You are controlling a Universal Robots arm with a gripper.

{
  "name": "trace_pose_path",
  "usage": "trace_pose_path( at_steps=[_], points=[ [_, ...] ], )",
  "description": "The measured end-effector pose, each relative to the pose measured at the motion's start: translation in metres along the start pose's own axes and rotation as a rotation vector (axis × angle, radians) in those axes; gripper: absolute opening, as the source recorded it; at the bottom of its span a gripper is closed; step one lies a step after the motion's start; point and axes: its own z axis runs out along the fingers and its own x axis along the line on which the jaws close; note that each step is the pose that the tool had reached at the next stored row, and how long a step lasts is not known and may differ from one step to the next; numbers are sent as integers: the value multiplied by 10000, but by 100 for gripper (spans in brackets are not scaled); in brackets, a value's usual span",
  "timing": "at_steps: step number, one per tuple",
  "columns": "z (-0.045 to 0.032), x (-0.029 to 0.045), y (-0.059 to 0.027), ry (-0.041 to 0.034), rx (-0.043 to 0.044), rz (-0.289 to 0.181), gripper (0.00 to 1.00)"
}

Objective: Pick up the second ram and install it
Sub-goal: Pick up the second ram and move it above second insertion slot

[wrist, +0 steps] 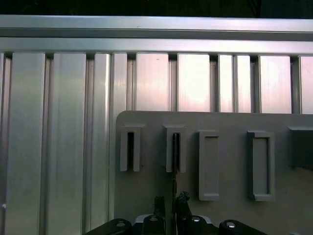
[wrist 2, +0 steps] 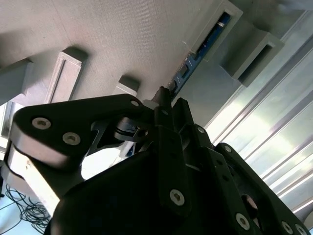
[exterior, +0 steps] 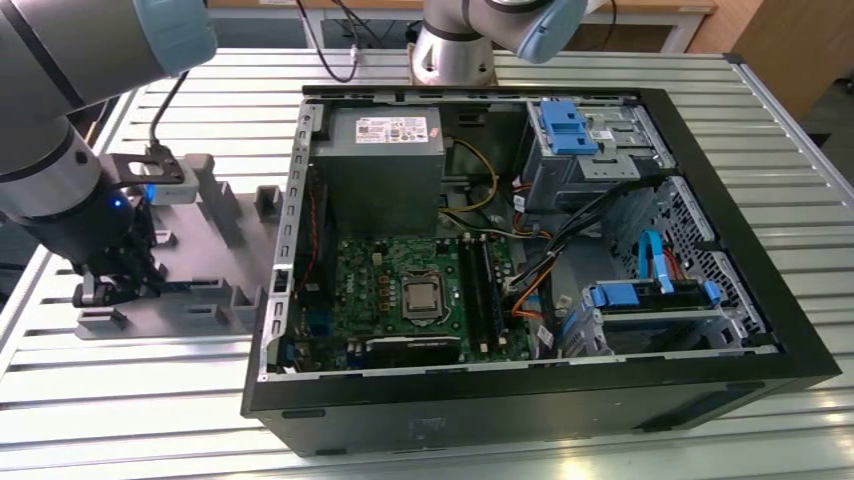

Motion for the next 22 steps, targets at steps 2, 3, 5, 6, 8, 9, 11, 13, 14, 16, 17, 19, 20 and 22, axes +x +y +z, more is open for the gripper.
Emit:
trace_pose_path(
  at_steps=[2,3,5,6,8,9,11,13,14,16,17,19,20,22],
  points=[
    [7,-6,0,-7,0,-1,24],
    [11,-6,1,-13,0,-1,24],
    [18,-7,5,-27,0,-2,24],
    [20,-8,9,-33,-1,-1,24],
    [24,-8,14,-45,0,-2,24],
    [26,-10,16,-51,0,-1,24],
    [29,-12,18,-59,0,-2,24],
    [30,-13,19,-62,-2,-2,24],
    [30,-13,19,-62,-2,-2,24],
    [31,-13,19,-63,-1,-2,24],
    [31,-13,19,-63,-1,-2,24],
    [33,-21,19,-65,1,-1,24],
    [34,-23,19,-65,2,-2,24],
    [36,-25,19,-66,-1,-3,24]
  ],
)
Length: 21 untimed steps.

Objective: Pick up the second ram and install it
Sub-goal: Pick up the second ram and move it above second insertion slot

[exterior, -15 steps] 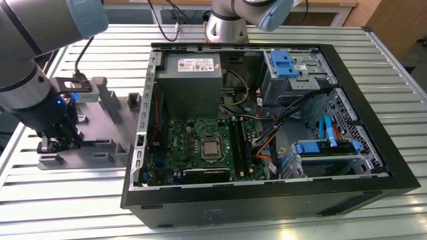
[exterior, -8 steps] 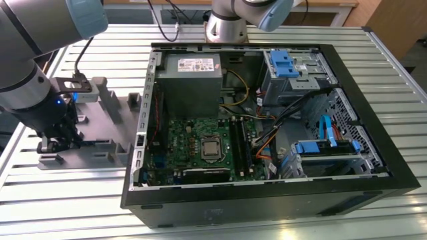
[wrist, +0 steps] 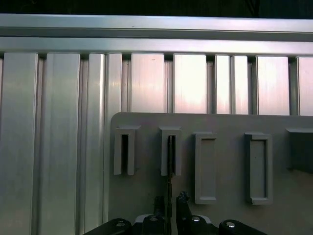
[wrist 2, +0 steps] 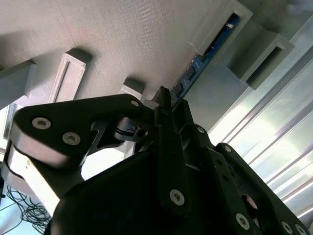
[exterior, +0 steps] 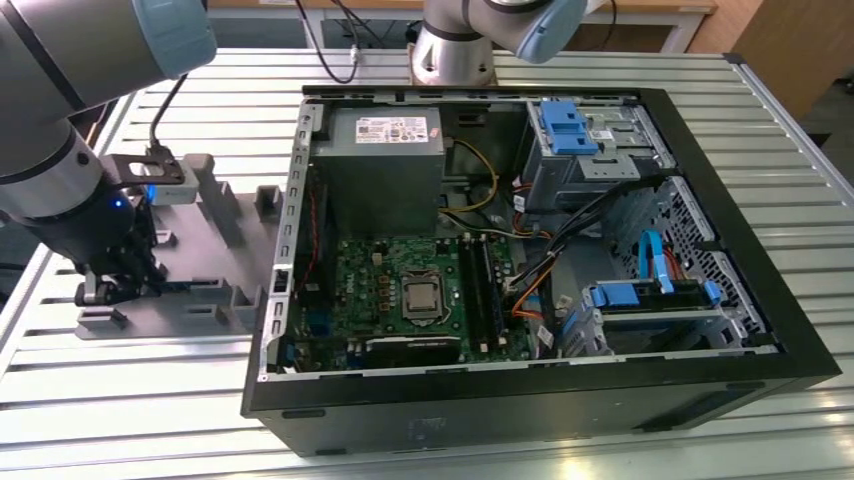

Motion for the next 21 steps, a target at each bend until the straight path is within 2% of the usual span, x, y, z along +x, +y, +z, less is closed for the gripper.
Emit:
trace_pose_path(
  at_steps=[8,10,11,21],
  points=[
    [12,0,1,-21,1,1,24],
    [16,1,5,-26,7,-1,22],
    [17,0,7,-25,9,-1,16],
    [25,0,14,-12,32,-1,16]
  ],
)
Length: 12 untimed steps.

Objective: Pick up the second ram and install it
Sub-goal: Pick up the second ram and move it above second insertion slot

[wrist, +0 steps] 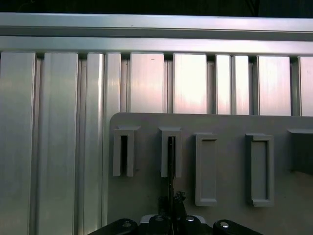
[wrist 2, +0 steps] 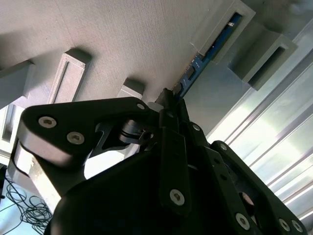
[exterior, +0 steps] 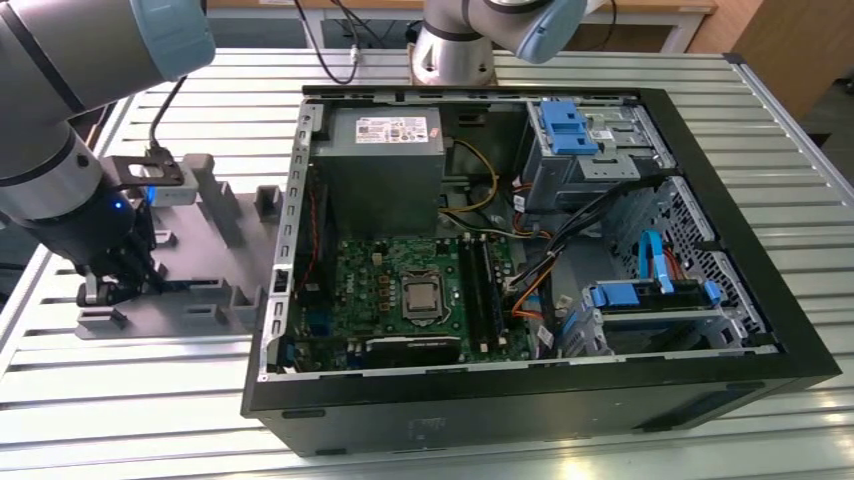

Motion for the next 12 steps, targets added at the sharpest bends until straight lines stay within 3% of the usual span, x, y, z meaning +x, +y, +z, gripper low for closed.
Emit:
trace_pose_path(
  at_steps=[12],
  points=[
    [-20,-1,0,17,0,1,14]
  ],
)
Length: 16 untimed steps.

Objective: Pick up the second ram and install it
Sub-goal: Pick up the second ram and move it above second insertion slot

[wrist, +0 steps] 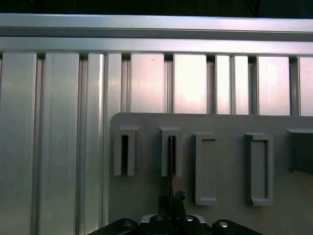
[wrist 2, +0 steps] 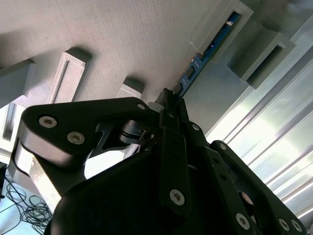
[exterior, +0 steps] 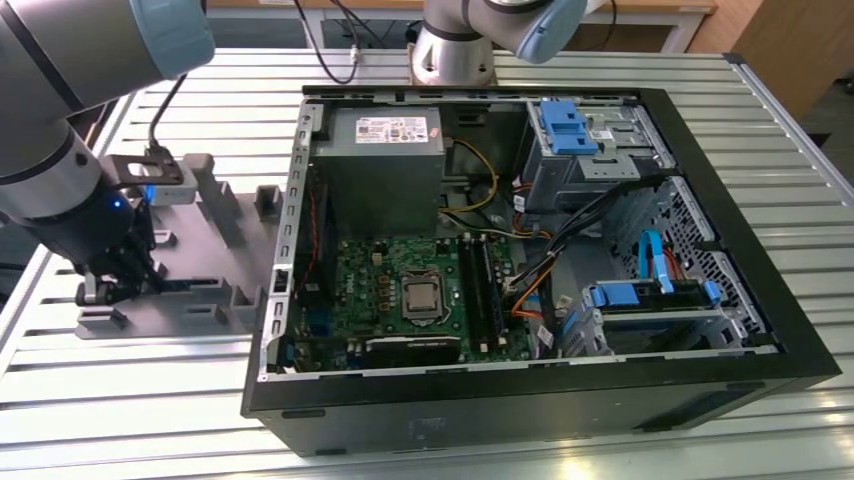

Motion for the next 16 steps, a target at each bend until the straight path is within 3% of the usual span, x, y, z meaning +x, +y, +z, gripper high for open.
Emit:
trace_pose_path(
  at_steps=[16],
  points=[
    [-75,-3,1,0,0,0,14]
  ],
)
